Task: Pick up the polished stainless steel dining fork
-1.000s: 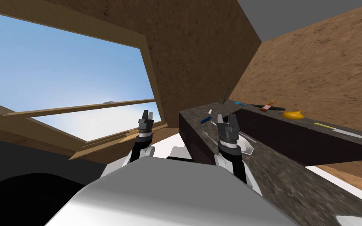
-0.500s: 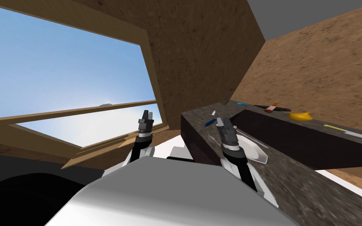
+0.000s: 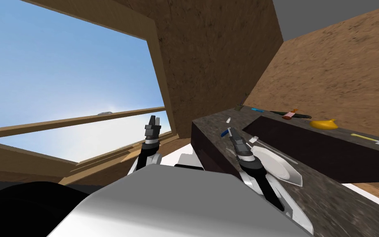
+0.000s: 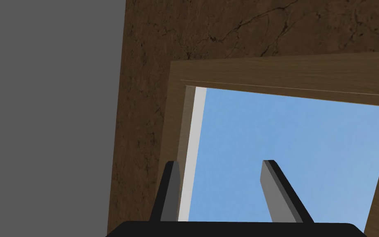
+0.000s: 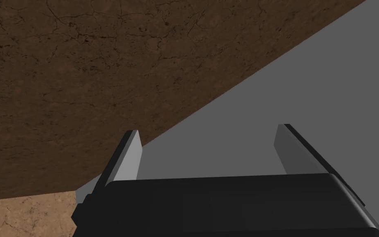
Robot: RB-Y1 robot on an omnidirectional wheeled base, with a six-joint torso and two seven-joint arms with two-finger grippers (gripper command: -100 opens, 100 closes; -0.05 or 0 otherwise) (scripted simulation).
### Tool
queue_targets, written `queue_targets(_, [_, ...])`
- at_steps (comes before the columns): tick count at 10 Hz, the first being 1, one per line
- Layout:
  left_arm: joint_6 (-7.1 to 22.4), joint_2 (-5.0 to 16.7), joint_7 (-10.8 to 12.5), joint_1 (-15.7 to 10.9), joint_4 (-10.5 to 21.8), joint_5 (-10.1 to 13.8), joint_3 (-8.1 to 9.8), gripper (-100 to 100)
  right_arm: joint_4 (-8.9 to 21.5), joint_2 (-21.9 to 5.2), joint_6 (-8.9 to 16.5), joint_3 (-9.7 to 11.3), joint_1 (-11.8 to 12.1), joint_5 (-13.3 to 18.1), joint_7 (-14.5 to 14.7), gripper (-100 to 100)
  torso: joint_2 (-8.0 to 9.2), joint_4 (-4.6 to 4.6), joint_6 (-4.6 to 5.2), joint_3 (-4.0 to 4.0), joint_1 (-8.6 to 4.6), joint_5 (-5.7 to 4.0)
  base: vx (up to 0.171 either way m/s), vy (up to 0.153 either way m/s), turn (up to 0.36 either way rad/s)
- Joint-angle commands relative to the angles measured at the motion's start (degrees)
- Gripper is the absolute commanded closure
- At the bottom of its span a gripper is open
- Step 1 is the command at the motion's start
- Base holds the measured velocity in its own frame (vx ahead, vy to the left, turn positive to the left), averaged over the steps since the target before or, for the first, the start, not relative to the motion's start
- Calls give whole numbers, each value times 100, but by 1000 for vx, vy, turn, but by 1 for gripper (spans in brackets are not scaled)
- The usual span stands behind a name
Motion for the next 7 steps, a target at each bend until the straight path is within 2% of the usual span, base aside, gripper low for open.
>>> queue_targets(1, [0,0,0,0,0,0,0,0,114,-286,-22,-111,148,79,144,-100,0,0,0,0,0,0,160,129,-24])
queue_targets(2, [0,0,0,0,0,0,0,0,194,-488,-34,-186,233,122,221,-100,-12,-2,-1,-7,8,2,180,156,-18])
queue_targets(3, [0,0,0,1,0,0,0,0,194,-550,-34,-186,233,122,221,-100,-19,-4,0,-11,18,4,100,121,-15])
queue_targets(7, [0,0,0,0,0,0,0,0,519,-1271,-55,-444,583,302,515,-100,0,0,-1,0,1,1,107,110,-15])
